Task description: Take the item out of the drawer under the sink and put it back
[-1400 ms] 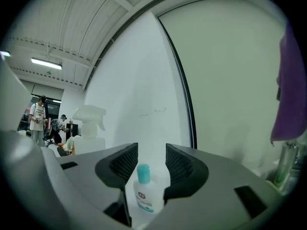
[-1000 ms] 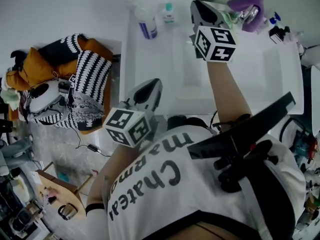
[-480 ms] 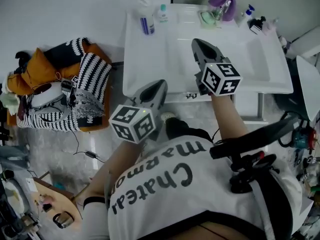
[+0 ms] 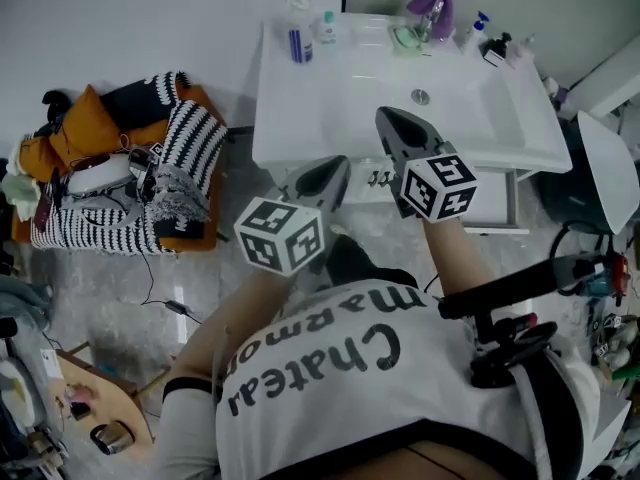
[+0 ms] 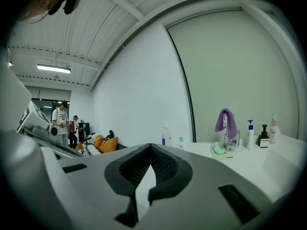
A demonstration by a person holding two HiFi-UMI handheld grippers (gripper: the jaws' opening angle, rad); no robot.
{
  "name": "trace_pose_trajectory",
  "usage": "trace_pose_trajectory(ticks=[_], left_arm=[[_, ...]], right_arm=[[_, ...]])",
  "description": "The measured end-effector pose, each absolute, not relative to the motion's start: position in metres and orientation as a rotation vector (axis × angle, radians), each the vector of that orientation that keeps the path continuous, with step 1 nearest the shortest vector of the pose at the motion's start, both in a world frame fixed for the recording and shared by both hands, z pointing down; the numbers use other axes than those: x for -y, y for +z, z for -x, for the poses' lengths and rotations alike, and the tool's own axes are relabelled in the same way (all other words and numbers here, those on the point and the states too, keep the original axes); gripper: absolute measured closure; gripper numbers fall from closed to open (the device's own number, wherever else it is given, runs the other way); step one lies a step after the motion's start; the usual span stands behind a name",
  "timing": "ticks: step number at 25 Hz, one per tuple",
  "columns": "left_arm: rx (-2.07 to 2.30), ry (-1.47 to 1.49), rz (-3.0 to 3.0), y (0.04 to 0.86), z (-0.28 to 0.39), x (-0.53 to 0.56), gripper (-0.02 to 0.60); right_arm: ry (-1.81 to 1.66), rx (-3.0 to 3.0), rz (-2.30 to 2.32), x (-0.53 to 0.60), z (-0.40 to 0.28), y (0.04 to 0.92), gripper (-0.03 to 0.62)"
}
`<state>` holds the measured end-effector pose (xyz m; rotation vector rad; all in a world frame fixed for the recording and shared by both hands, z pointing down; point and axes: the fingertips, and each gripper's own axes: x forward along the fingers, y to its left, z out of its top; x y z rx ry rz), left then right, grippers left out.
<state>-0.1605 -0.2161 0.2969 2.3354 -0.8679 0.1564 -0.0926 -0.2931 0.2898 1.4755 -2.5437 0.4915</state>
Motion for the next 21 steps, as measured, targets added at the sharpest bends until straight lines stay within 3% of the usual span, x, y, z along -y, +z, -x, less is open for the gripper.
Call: trace_pose_trajectory(ticks=[21], left_arm=[[0.923, 0.180, -2.385, 0.283, 0.179, 0.198, 0.572]], right_arm=[[0.505, 2.575, -1.481, 0.280, 0.105, 0.273, 0.583]])
